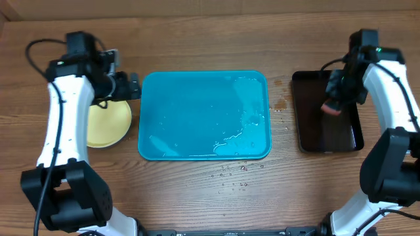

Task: Clean dirty plates on tray and stack at the side
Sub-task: 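Lower the sponge into the black tray and open the right gripper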

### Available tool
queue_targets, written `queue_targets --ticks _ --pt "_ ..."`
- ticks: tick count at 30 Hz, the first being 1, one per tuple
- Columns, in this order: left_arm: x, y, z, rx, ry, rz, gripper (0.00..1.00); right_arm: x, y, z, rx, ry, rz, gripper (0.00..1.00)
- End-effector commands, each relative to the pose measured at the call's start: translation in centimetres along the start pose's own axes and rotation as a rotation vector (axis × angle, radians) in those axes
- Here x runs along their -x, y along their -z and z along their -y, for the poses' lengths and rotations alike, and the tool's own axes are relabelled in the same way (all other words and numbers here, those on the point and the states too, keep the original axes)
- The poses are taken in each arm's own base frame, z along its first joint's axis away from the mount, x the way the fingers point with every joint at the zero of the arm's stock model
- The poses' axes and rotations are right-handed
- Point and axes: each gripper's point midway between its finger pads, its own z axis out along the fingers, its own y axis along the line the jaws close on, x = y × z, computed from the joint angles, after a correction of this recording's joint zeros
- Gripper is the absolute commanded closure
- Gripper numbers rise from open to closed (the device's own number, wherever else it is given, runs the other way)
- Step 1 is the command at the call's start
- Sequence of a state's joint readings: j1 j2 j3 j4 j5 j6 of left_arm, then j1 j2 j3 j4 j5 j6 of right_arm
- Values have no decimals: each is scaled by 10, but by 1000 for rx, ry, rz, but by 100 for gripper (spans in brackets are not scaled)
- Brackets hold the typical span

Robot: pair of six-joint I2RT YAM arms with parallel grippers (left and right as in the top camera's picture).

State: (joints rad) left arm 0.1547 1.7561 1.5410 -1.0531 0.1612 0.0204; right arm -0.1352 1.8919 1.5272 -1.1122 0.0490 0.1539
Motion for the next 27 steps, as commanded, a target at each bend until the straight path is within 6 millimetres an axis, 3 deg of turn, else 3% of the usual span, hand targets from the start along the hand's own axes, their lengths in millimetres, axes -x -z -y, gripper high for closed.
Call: queue_targets --ticks 1,6,11,16,17,18,21,27 --pt "8 6 15 11 -99 32 0 -11 -22 1 -4 95 -16 92" --pt "6 4 24 12 -122 26 0 -16 -31 0 6 109 -20 75" --pt "6 4 25 12 -126 27 0 -9 0 -21 120 110 -16 47" --pt "6 4 25 12 -126 27 0 5 75 -42 181 150 90 30" --pt "6 4 25 12 -126 27 0 6 95 -47 192 166 125 28" --pt "6 4 25 12 -126 27 0 4 128 -57 211 196 185 25" --pt "6 4 25 12 -126 27 0 -6 179 -73 248 248 282 0" --pt "6 4 25 12 -126 27 0 -49 254 -90 338 265 406 0"
